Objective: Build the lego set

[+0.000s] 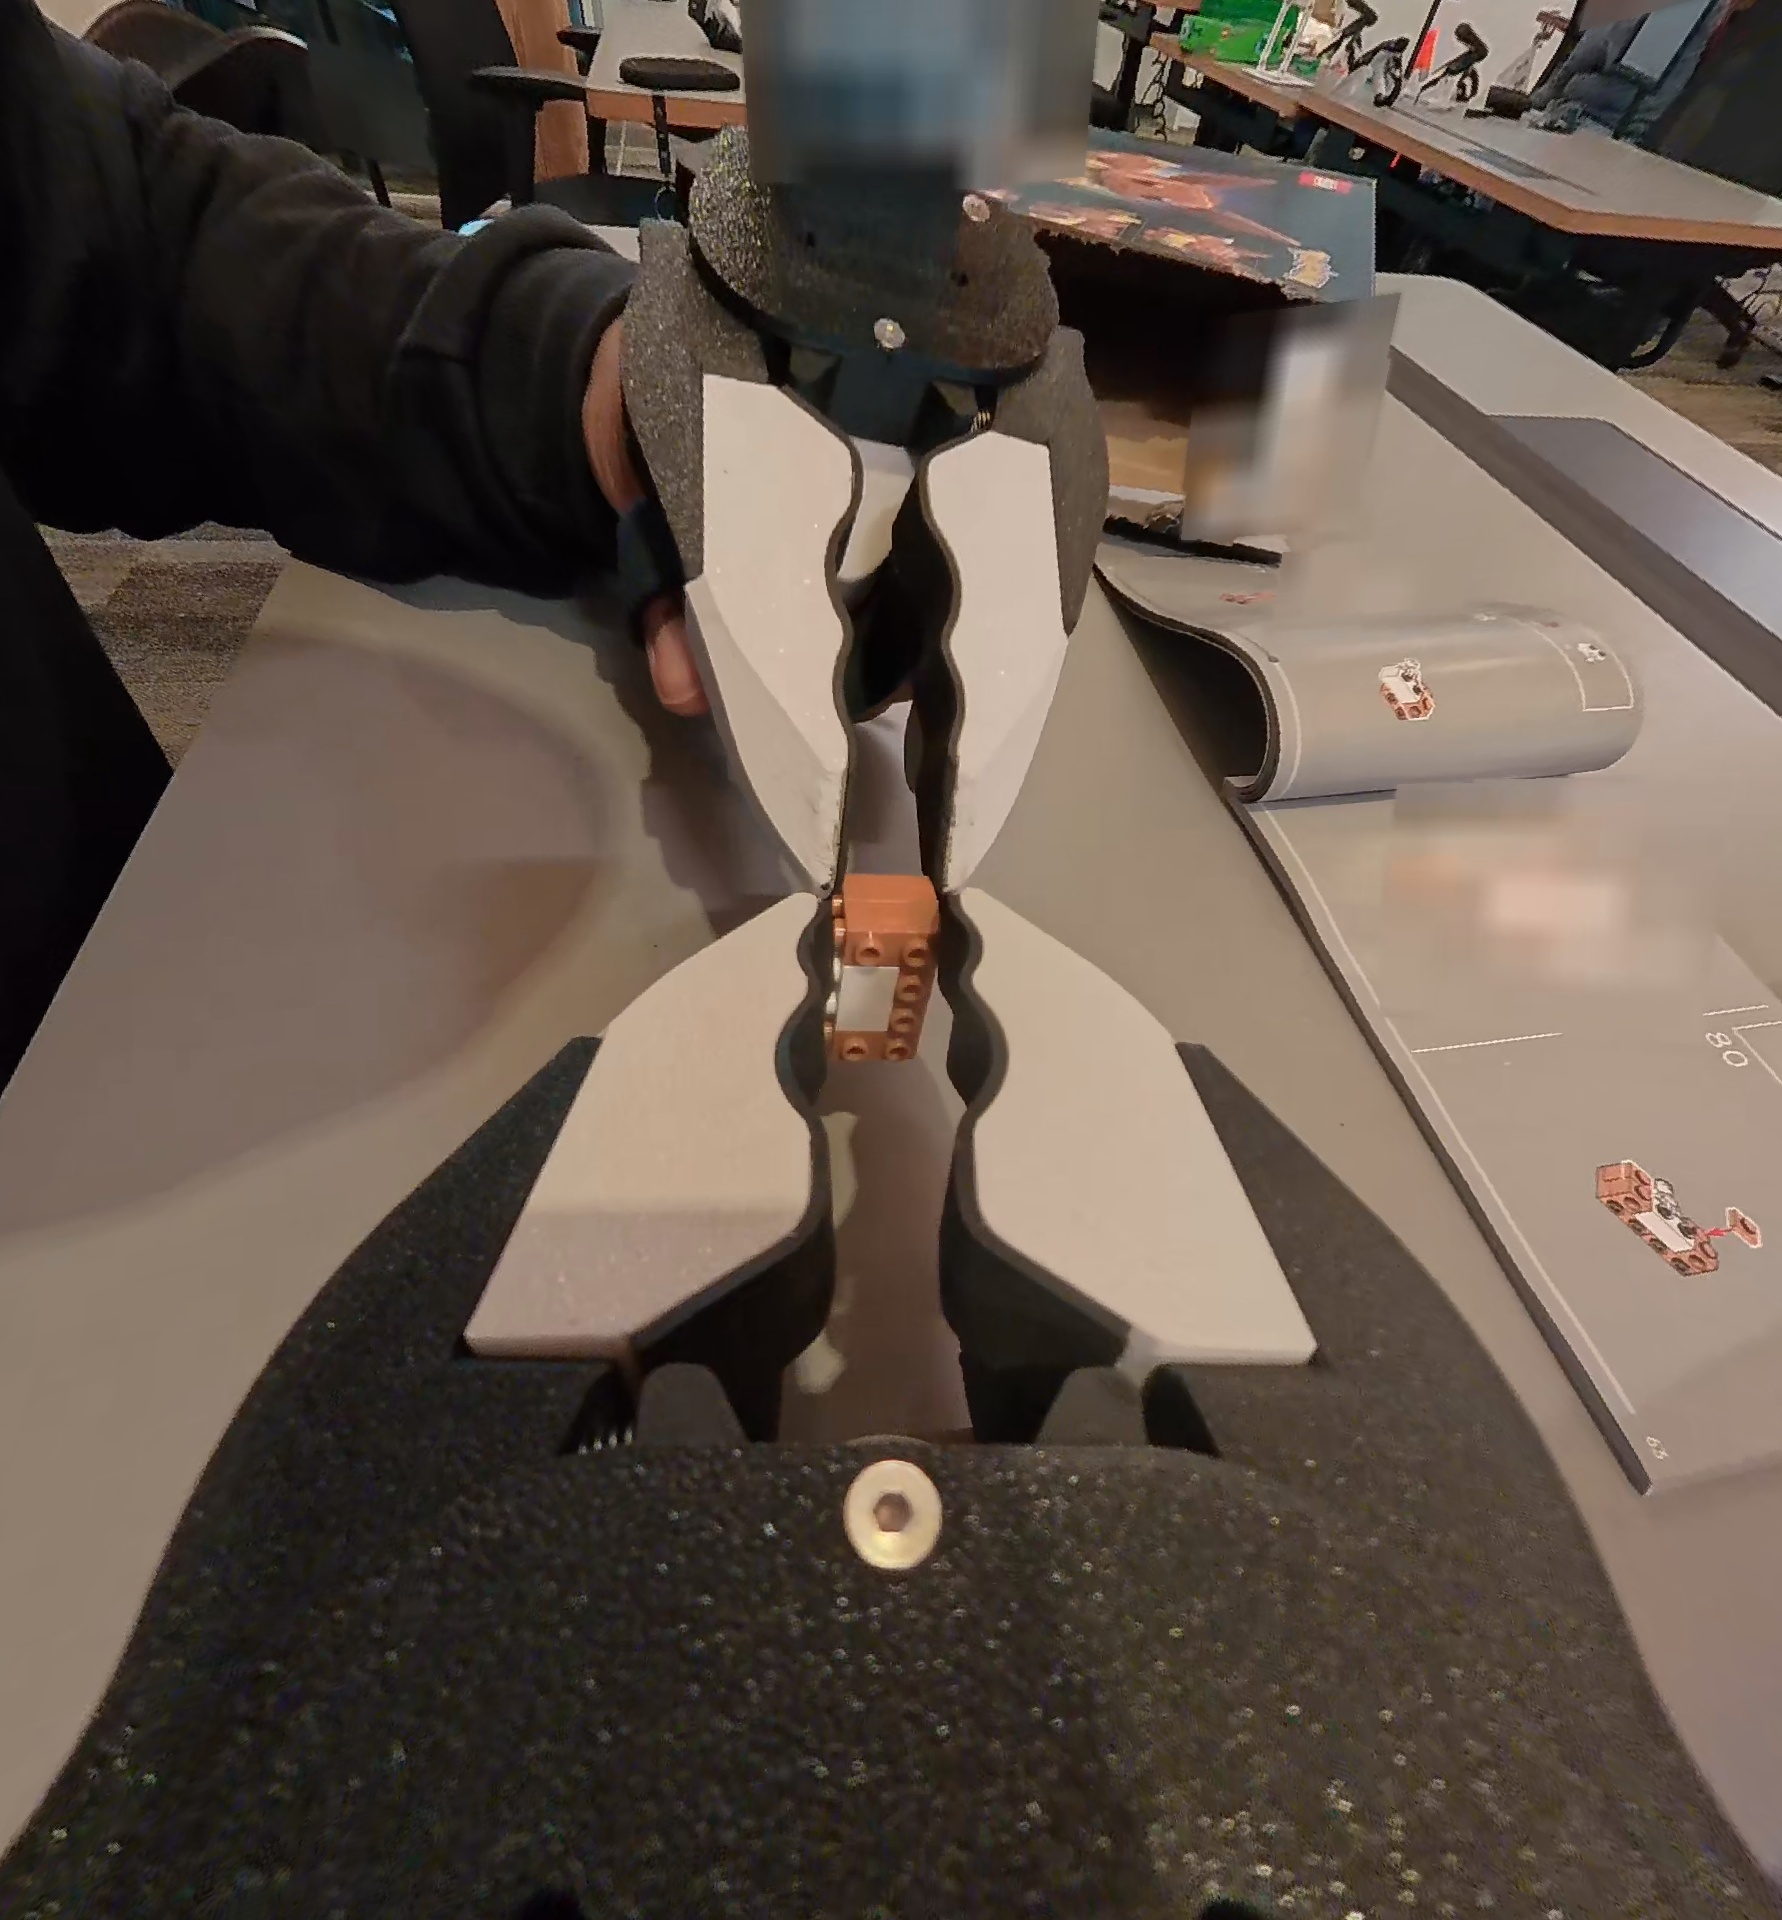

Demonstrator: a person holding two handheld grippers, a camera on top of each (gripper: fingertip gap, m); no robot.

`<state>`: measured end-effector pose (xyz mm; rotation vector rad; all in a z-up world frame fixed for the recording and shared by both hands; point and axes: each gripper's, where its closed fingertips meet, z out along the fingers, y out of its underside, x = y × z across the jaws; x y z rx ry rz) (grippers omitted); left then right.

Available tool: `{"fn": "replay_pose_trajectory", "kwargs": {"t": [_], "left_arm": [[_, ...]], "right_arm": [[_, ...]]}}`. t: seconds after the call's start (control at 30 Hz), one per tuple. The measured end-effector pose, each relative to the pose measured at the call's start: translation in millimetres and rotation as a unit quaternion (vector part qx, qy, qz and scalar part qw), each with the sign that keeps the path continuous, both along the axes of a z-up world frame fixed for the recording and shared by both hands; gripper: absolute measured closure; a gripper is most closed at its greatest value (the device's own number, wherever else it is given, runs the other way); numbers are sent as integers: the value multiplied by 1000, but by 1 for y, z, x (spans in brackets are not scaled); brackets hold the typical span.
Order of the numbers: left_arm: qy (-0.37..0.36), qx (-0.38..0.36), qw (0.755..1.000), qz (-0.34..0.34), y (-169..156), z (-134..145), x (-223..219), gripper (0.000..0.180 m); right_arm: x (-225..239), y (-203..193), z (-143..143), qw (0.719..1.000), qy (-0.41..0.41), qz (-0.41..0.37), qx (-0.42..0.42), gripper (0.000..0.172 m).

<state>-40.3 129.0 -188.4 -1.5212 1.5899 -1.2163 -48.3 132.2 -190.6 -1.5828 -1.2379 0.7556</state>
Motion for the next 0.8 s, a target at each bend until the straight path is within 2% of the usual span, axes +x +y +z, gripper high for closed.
{"fn": "replay_pose_trajectory", "kwargs": {"t": [0.8], "left_arm": [[25, 4, 1000, 11, 1, -5, 0, 165]], "right_arm": [[0, 1, -5, 1000, -19, -5, 3, 153]]}}
